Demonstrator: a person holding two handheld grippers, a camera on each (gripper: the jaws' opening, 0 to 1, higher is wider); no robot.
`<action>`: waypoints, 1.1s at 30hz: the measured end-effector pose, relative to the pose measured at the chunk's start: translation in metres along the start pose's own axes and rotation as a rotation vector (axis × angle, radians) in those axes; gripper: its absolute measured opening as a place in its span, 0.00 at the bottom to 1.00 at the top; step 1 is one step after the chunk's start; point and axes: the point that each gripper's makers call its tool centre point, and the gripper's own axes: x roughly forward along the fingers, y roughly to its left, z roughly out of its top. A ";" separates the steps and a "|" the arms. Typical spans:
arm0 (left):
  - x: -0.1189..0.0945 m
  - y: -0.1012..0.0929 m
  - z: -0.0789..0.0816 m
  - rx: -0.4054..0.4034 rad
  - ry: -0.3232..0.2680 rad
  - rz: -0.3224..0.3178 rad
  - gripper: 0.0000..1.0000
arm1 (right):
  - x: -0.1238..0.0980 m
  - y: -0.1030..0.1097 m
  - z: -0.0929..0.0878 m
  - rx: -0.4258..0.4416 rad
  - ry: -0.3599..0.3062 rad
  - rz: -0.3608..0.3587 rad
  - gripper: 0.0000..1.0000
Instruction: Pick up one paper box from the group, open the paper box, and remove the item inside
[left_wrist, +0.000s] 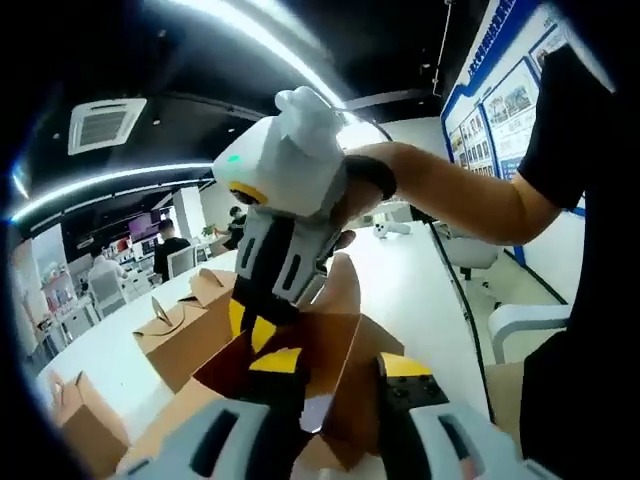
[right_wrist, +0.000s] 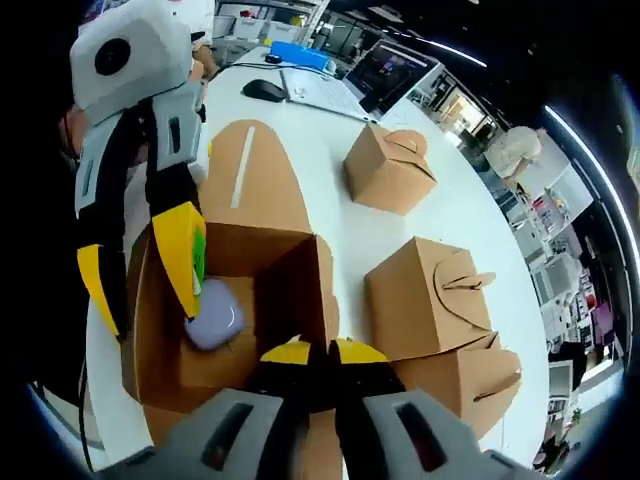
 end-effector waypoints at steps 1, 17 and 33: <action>0.000 0.000 0.000 0.001 0.013 0.003 0.29 | 0.000 0.000 0.000 0.003 0.000 -0.001 0.07; 0.001 0.004 -0.004 0.021 0.056 0.040 0.33 | -0.013 0.002 0.005 0.011 -0.013 -0.100 0.12; 0.005 0.006 -0.004 0.007 0.058 0.050 0.32 | -0.103 0.022 -0.007 0.532 -0.647 -0.432 0.15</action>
